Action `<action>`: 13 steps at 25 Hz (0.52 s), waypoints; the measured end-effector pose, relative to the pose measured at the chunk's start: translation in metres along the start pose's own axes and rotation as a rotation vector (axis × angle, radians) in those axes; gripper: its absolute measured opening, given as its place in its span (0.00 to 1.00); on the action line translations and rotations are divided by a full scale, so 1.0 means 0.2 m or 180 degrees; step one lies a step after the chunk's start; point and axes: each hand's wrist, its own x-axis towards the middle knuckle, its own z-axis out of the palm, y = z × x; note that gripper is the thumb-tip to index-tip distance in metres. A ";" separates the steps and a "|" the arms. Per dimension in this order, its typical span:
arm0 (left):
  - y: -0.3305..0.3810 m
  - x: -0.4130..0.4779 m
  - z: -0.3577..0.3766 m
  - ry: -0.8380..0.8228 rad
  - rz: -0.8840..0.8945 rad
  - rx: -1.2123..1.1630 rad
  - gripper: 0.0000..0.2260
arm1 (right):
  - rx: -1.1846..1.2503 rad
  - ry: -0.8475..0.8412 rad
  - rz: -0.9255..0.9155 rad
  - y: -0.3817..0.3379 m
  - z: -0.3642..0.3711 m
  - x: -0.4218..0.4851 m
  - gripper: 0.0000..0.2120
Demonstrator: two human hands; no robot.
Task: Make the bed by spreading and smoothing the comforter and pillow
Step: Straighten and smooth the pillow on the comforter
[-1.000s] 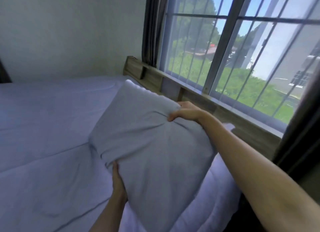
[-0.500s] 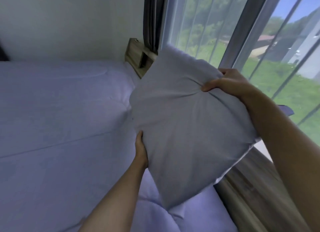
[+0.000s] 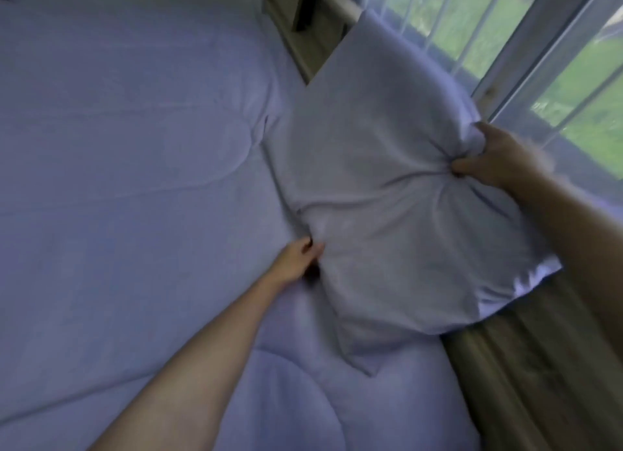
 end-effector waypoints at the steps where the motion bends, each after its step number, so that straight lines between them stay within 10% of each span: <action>1: -0.04 -0.02 -0.12 0.0344 0.0174 0.0682 0.15 | -0.0053 0.0004 -0.0078 0.01 0.02 0.08 0.47; 6: -0.63 -0.46 -0.62 0.1103 0.0123 0.3483 0.33 | -0.0457 0.0178 0.0051 -0.07 0.01 0.09 0.49; 9: -0.83 -0.73 -0.72 0.1301 -0.0052 0.3733 0.34 | -0.0482 0.1093 0.0508 -0.35 0.05 -0.09 0.37; 13: -0.80 -0.72 -0.67 0.1551 -0.0297 0.3768 0.32 | 0.0515 0.0967 -0.0709 -0.94 0.64 -0.69 0.35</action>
